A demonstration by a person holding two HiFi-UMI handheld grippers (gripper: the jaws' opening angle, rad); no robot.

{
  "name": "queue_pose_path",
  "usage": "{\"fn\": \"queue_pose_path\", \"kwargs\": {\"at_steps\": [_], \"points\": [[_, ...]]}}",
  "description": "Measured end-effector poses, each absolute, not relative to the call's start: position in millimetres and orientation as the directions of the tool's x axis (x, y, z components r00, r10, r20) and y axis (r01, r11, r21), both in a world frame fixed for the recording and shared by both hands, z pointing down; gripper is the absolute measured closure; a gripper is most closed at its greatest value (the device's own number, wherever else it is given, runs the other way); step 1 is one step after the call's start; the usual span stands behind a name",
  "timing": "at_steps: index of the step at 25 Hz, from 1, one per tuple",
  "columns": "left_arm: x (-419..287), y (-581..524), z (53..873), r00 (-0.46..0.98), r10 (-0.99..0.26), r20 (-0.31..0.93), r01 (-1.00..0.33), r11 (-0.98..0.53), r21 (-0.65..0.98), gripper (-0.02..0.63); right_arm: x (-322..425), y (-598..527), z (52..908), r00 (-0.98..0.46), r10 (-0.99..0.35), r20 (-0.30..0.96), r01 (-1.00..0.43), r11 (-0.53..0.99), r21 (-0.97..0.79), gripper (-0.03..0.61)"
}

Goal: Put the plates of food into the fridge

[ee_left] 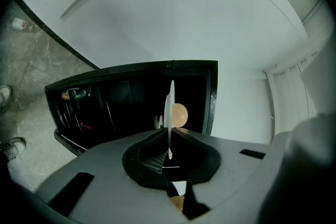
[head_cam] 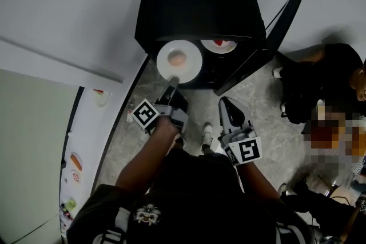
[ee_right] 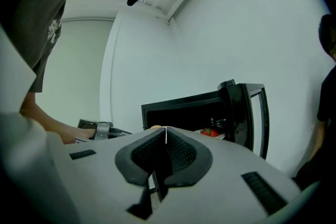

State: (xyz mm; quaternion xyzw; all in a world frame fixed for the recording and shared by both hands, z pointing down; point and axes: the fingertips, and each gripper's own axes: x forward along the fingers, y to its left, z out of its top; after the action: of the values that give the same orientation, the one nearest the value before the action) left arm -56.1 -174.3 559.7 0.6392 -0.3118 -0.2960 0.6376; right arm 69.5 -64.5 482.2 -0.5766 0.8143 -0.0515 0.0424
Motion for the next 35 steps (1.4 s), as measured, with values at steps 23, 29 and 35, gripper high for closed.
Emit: {"fn": "queue_pose_path", "kwargs": {"at_steps": [23, 29, 35], "points": [[-41, -239, 603, 0.586, -0.807, 0.078, -0.037, 0.07, 0.997, 0.581, 78, -79, 521, -0.315, -0.944, 0.094, -0.941, 0.298, -0.161, 0.552], [-43, -247, 604, 0.57, -0.819, 0.069, -0.02, 0.07, 0.997, 0.581, 81, -78, 525, -0.308, -0.946, 0.1, -0.943, 0.289, -0.167, 0.552], [-41, -258, 617, 0.545, -0.831, 0.112, -0.042, 0.106, 0.993, 0.581, 81, -76, 530, -0.306, -0.945, 0.118, -0.942, 0.282, -0.181, 0.552]]}}
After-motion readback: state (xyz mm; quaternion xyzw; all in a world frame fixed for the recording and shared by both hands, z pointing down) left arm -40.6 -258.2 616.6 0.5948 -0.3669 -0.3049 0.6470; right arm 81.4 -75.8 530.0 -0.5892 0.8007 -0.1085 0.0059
